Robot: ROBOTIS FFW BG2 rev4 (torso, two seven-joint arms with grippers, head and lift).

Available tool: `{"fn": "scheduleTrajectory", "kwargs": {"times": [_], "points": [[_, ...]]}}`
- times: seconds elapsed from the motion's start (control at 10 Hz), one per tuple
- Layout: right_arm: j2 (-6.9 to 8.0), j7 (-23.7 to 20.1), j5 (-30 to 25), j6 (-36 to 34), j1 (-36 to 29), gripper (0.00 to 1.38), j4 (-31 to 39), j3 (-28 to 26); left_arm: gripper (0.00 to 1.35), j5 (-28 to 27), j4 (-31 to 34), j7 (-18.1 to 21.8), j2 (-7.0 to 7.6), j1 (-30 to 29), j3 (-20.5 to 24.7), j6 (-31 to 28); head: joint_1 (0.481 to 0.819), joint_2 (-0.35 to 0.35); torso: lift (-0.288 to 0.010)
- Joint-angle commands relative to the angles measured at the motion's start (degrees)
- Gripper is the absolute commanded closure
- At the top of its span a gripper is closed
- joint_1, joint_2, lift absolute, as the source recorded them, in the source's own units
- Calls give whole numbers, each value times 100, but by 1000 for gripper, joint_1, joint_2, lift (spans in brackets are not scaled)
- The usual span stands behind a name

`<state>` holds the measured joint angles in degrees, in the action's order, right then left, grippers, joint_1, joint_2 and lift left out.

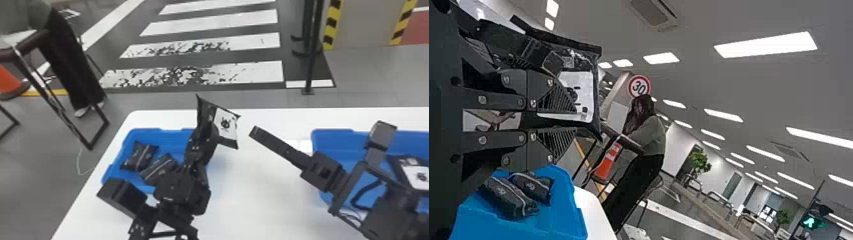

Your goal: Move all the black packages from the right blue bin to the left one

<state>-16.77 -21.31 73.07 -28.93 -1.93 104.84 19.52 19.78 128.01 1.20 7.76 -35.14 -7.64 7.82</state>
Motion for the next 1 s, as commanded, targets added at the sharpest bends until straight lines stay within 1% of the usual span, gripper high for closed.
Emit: {"fn": "scheduleTrajectory", "kwargs": {"times": [0.0,0.1,0.2,0.3,0.4,0.5,0.6,0.7,0.8,0.9], "points": [[7,-92,5,152,-3,501,-198,-67,1216,-436,-757,-103,-99,547,319,146,695,258,-132],[7,-110,-41,152,-59,133,-240,-135,1216,-1087,-1474,-208,-223,997,719,132,695,269,-132],[7,-110,-201,152,-130,79,-240,-249,1216,-2058,-2135,-305,-302,1433,1187,5,695,285,-132],[7,-110,-601,25,-214,121,-184,-512,1216,-2983,-2641,-366,-354,1785,1633,-332,695,315,-132],[33,-110,-1263,-130,-327,121,13,-889,1138,-3429,-2796,-419,-381,1869,1896,-782,695,329,-132],[68,-66,-2006,-270,-467,121,266,-1335,700,-3395,-2782,-410,-390,1799,2078,-1120,695,350,-132],[130,92,-2851,-664,-622,121,674,-1838,208,-3052,-2782,-261,-407,1658,2170,-880,695,350,-132],[200,321,-3708,-1058,-791,121,1181,-2295,45,-2664,-2683,-32,-425,1503,2204,-430,695,350,-132],[235,620,-4348,-1691,-861,125,1673,-2546,114,-2344,-2247,73,-433,1264,2055,-445,695,292,-132],[244,927,-4771,-2408,-819,128,1996,-2626,119,-2012,-1797,82,-407,997,1804,-473,695,257,-132]]}}
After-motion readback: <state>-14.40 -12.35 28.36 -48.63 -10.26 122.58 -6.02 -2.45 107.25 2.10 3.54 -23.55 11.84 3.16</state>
